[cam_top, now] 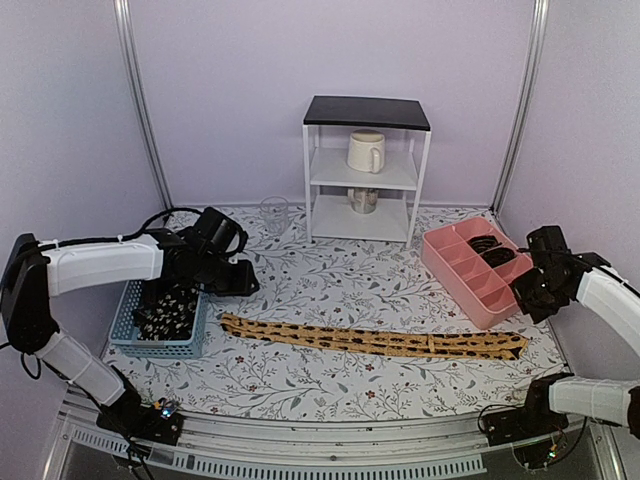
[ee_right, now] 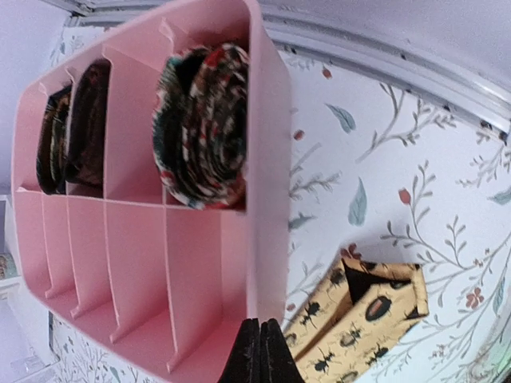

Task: Roll the ties
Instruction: Smooth out the tie at the center of the board.

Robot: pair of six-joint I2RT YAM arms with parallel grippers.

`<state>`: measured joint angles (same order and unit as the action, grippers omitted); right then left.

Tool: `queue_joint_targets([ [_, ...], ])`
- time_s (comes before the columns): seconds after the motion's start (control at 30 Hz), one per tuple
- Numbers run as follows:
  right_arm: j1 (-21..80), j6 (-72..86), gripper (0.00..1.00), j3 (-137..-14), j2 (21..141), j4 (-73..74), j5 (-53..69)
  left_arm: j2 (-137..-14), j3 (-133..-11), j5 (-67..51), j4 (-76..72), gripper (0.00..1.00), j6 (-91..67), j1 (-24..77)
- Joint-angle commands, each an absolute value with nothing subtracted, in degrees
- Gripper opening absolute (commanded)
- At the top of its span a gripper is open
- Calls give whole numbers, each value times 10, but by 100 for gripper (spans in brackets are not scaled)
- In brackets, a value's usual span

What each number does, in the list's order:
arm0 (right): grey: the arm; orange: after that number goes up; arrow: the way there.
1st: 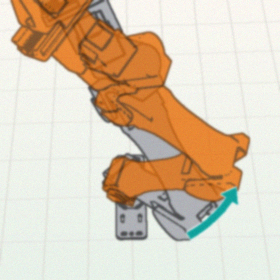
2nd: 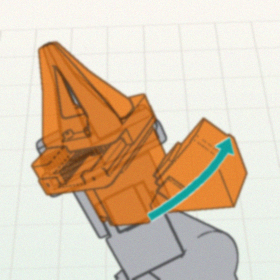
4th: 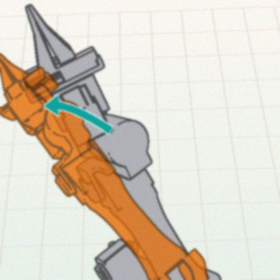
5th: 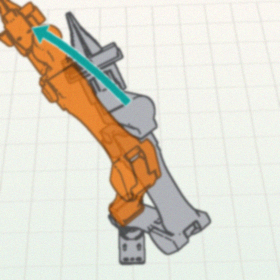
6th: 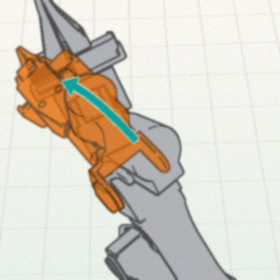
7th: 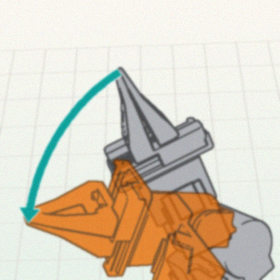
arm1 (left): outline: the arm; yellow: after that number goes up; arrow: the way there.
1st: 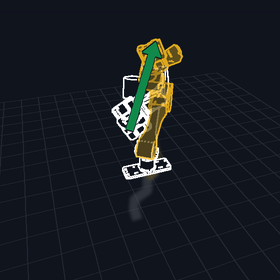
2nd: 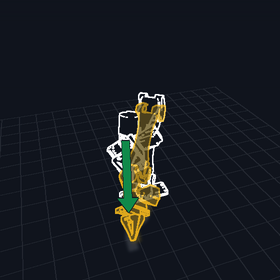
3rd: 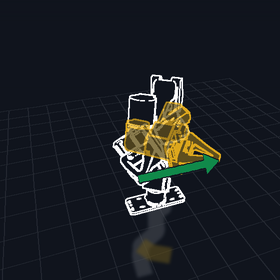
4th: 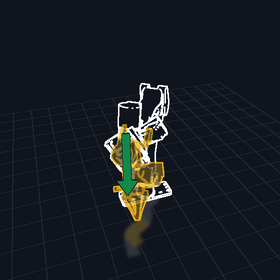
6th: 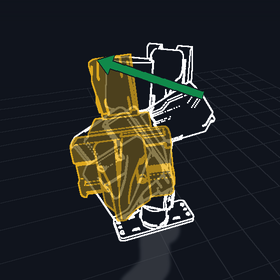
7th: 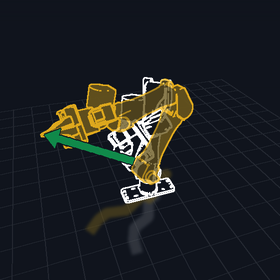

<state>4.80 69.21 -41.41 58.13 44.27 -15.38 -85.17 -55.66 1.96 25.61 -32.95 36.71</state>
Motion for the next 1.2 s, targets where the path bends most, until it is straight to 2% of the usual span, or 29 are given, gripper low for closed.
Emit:
queue_joint_targets([
  [0.0, 46, 742, 0, -376, 546, 541, -79, -842, -545, 15, 239, 35, -323, 374],
  [0.23, 46, 771, 0, -305, 511, 474, -59, -843, -539, 16, 228, 35, -313, 374],
  [0.57, 35, 789, 0, -306, 713, 433, -142, -854, -554, 20, 244, 33, -315, 374],
  [0.9, -45, 791, 0, -337, 760, 435, -186, -871, -567, 14, 269, 30, -347, 378],
  [1.17, -80, 722, 0, -374, 734, 435, -186, -897, -569, -16, 257, 9, -358, 412],
])
